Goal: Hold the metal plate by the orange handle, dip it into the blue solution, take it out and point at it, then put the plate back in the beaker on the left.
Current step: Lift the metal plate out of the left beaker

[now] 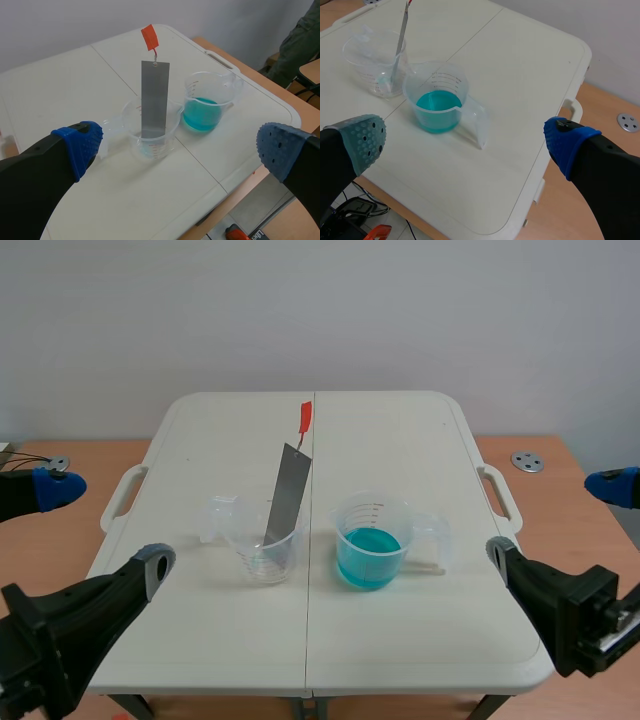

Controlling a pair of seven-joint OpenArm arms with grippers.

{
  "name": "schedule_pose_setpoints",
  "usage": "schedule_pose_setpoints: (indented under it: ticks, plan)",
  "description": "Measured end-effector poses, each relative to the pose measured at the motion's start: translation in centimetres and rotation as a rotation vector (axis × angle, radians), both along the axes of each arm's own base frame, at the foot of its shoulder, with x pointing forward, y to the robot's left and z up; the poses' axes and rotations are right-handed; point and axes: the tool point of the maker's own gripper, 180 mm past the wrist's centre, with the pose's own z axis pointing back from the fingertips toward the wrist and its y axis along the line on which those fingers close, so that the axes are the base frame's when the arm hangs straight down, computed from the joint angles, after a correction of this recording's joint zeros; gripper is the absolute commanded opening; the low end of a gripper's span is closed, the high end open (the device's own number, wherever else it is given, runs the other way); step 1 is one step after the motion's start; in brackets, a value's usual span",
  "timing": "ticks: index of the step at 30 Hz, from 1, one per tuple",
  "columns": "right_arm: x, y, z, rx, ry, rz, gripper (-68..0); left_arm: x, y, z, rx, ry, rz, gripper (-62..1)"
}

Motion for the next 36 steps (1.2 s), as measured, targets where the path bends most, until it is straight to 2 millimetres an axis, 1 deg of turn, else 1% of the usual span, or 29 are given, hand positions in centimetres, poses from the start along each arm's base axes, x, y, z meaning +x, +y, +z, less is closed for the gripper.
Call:
schedule_pose_setpoints:
  ticks: [2, 6, 11, 20, 26, 27, 29, 30, 31, 33, 36]
  plan:
    - [0.1, 0.1, 0.6, 0.018, -0.029, 0.004, -1.2, -0.2, 0.1, -1.0, 0.035, 0.044, -0.002, 1.4]
    - [0.1, 0.1, 0.5, 0.015, -0.024, 0.004, -1.2, -0.1, 0.1, -0.9, 0.032, 0.039, -0.002, 1.4]
    - [0.1, 0.1, 0.5, 0.015, -0.026, 0.004, -1.2, -0.2, 0.2, -1.4, 0.050, 0.063, -0.003, 1.4]
    - [0.1, 0.2, 0.6, 0.018, -0.030, 0.004, -1.2, -0.3, 0.2, -1.4, 0.050, 0.064, -0.003, 1.4]
    - [0.5, 0.3, 1.1, 0.038, -0.045, 0.006, -1.2, -0.3, 0.2, -1.5, 0.053, 0.068, -0.003, 1.4]
    - [0.7, 0.3, 1.3, 0.040, -0.052, 0.007, -1.2, -0.3, 0.2, -1.5, 0.054, 0.070, -0.003, -13.1]
    - [1.0, 0.7, 1.6, 0.046, -0.064, 0.014, -1.2, -0.3, 0.2, -1.6, 0.057, 0.070, -0.003, -52.3]
    - [1.1, 0.9, 1.7, 0.051, -0.069, 0.019, -1.2, -0.3, 0.2, -1.6, 0.063, 0.070, -0.005, -61.6]
    - [1.3, 1.1, 1.8, 0.057, -0.074, 0.025, -1.2, -0.4, 0.2, -1.9, 0.090, 0.071, -0.012, -58.3]
    - [1.5, 1.7, 2.0, 0.067, -0.084, 0.038, -1.2, -0.6, 0.3, -2.4, 0.125, 0.078, -0.020, -57.9]
    - [1.9, 2.5, 2.3, 0.081, -0.093, 0.057, -1.2, -0.5, 0.3, -2.3, 0.122, 0.075, -0.019, -57.9]
